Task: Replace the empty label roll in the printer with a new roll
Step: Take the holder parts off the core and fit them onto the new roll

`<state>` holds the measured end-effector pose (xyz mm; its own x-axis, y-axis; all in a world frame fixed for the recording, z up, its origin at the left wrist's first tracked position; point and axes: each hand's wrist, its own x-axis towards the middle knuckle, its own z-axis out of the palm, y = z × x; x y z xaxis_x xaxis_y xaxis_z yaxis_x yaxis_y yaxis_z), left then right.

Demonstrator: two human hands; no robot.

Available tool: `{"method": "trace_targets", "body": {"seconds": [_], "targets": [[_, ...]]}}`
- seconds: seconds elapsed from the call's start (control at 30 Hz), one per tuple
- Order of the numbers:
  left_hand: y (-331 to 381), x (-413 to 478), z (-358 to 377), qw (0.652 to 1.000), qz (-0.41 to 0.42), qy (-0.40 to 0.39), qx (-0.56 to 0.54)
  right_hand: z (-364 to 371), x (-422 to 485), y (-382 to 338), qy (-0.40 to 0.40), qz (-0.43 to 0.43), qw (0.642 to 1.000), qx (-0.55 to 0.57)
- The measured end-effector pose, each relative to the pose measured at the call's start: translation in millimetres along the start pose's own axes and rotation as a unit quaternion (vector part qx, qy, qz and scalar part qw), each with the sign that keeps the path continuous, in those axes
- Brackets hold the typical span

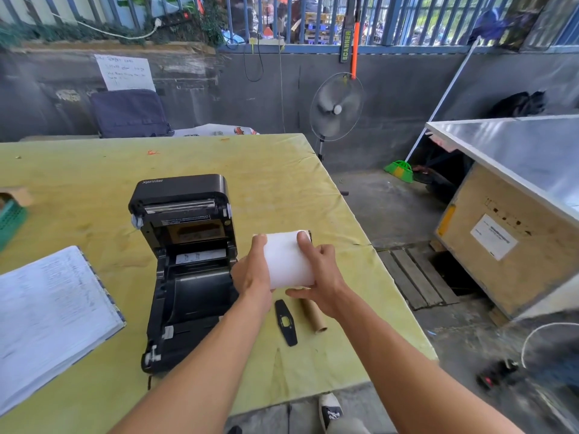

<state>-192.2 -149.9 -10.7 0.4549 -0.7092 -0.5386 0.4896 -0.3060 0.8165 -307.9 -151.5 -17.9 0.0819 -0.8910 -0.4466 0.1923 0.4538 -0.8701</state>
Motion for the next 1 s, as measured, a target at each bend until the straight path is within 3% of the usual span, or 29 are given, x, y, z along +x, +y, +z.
{"method": "trace_targets", "body": {"seconds": [0.17,0.37,0.43,0.5,0.57,0.63,0.77,0.83,1.0], "targets": [[-7,-2,11,0.999,0.018,-0.022,0.015,-3,4,3,0.076,-0.03,0.996,0.029],[-3,7,19,0.99,-0.031,-0.134,0.036,-26,21,-13,0.099,-0.049,0.993,0.034],[-8,22,18,0.993,-0.037,-0.095,0.065,-37,27,-20,0.093,-0.047,0.993,0.047],[-21,35,16,0.985,-0.004,0.007,0.175,-48,32,-25,0.087,-0.044,0.994,0.045],[-44,43,11,0.925,0.005,0.053,0.376,-58,39,-28,0.087,-0.037,0.995,0.039],[-76,42,5,0.855,-0.001,0.033,0.517,-66,45,-29,0.084,-0.026,0.996,0.034],[-121,29,0,0.757,0.055,0.046,0.65,-80,55,-31,0.074,-0.007,0.997,0.015],[-127,29,4,0.756,0.07,0.067,0.647,-87,59,-32,0.064,-0.004,0.998,0.006],[-126,41,1,0.821,0.027,0.093,0.563,-97,67,-32,0.043,0.01,0.999,-0.008]]}}
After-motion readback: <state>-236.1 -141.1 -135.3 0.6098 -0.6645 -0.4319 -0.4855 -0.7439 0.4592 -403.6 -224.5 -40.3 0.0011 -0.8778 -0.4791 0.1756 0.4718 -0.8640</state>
